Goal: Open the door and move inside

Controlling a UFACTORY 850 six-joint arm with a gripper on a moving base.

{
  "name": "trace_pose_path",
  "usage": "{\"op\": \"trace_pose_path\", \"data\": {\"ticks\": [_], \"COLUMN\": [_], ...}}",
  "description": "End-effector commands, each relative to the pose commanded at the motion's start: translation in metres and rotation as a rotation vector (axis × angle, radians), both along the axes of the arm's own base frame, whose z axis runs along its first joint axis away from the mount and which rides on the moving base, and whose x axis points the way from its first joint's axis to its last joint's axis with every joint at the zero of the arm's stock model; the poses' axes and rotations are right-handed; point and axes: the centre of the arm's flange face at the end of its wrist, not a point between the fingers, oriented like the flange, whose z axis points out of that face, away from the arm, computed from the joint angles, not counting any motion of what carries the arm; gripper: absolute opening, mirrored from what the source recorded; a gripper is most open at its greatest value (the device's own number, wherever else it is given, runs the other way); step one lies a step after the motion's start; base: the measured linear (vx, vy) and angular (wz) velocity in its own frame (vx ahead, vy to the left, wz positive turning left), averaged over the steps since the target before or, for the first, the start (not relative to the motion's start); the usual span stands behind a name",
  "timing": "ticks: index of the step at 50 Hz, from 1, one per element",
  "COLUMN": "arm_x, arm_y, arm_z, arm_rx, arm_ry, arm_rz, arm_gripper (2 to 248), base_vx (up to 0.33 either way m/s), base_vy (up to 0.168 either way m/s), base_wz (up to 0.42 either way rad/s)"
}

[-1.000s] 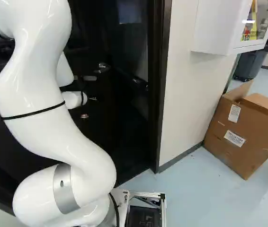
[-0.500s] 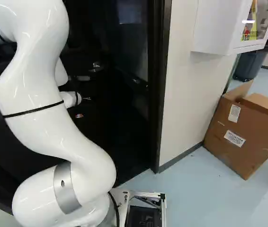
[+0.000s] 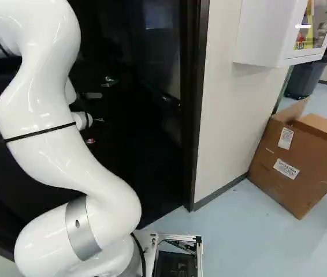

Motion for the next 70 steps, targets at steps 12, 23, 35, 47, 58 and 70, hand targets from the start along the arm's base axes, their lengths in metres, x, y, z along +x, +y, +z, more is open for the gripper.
{"op": "trace_pose_path", "data": {"ticks": [12,23,35,47,58,70], "arm_x": [0.001,0.003,0.004,0.005,0.007,0.009], "arm_y": [0.02,0.038,0.059,0.079,0.098,0.118], "arm_z": [-0.001,-0.003,-0.004,-0.006,-0.008,-0.01], "arm_rx": [0.005,0.009,0.015,0.022,0.029,0.045], "arm_ry": [-0.006,-0.012,-0.018,-0.025,-0.032,-0.033], "arm_rz": [0.027,0.051,0.076,0.101,0.119,0.121], "arm_gripper": [247,247,247,247,247,247], "base_vx": [0.0,0.0,0.0,0.0,0.0,0.0], "base_vy": [0.0,0.0,0.0,0.0,0.0,0.0], "base_wz": [0.0,0.0,0.0,0.0,0.0,0.0]}}
